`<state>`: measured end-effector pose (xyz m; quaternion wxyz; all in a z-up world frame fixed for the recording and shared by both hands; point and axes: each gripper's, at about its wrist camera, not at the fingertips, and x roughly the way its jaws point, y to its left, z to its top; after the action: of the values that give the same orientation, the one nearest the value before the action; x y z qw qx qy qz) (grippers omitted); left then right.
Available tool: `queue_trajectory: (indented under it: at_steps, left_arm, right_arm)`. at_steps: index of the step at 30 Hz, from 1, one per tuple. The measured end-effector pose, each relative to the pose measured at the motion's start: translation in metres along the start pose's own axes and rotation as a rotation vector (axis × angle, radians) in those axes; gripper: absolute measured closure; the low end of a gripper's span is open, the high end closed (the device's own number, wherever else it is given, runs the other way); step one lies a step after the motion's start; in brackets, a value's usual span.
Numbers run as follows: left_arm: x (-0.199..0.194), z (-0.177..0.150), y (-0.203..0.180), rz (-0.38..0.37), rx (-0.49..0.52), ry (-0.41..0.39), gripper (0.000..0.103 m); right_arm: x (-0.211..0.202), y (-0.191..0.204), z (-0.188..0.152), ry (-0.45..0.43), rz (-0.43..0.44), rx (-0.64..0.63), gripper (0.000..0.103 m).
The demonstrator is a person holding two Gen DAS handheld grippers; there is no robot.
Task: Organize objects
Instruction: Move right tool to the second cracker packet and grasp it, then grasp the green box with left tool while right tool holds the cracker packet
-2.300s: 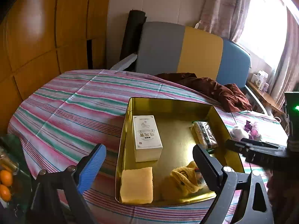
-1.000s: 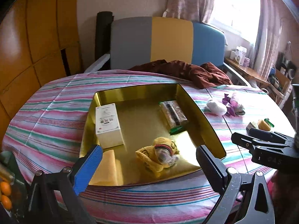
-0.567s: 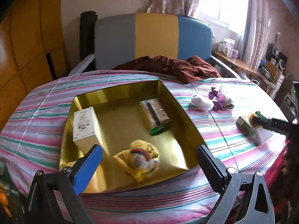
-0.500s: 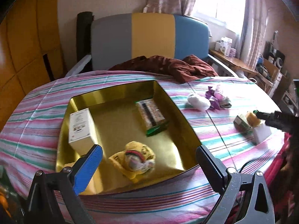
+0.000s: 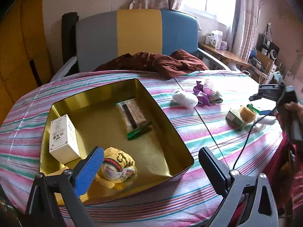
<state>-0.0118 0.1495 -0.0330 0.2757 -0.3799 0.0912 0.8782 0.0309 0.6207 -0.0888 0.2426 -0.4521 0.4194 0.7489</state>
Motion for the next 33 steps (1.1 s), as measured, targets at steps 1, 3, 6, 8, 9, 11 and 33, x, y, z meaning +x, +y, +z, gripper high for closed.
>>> queue_trajectory:
  at_steps: [1, 3, 6, 8, 9, 11, 33]
  left_arm:
    - [0.001, 0.000, 0.000, -0.003, 0.001, 0.003, 0.002]
    - [0.003, 0.000, -0.001, -0.005, 0.005, 0.007, 0.002]
    - [0.007, 0.001, -0.003, -0.009, 0.009, 0.013, 0.002]
    - [0.010, 0.003, -0.005, -0.013, 0.012, 0.017, 0.002]
    - [0.010, 0.004, -0.007, -0.017, 0.014, 0.018, 0.002]
    - [0.011, 0.007, -0.011, -0.025, 0.025, 0.018, 0.002]
    - [0.084, 0.070, -0.111, -0.180, 0.122, 0.120, 0.005]
  right_arm:
    - [0.004, -0.003, 0.003, 0.014, -0.005, 0.021, 0.024]
    - [0.014, -0.005, 0.008, 0.042, 0.008, 0.042, 0.024]
    - [0.020, -0.003, 0.010, 0.061, 0.012, 0.043, 0.024]
    - [0.023, 0.001, 0.010, 0.066, -0.005, 0.019, 0.024]
    - [0.023, 0.001, 0.011, 0.064, -0.002, 0.009, 0.025]
    - [0.024, 0.005, 0.009, 0.062, -0.011, -0.039, 0.039]
    - [-0.007, -0.005, 0.001, -0.108, 0.109, -0.065, 0.063]
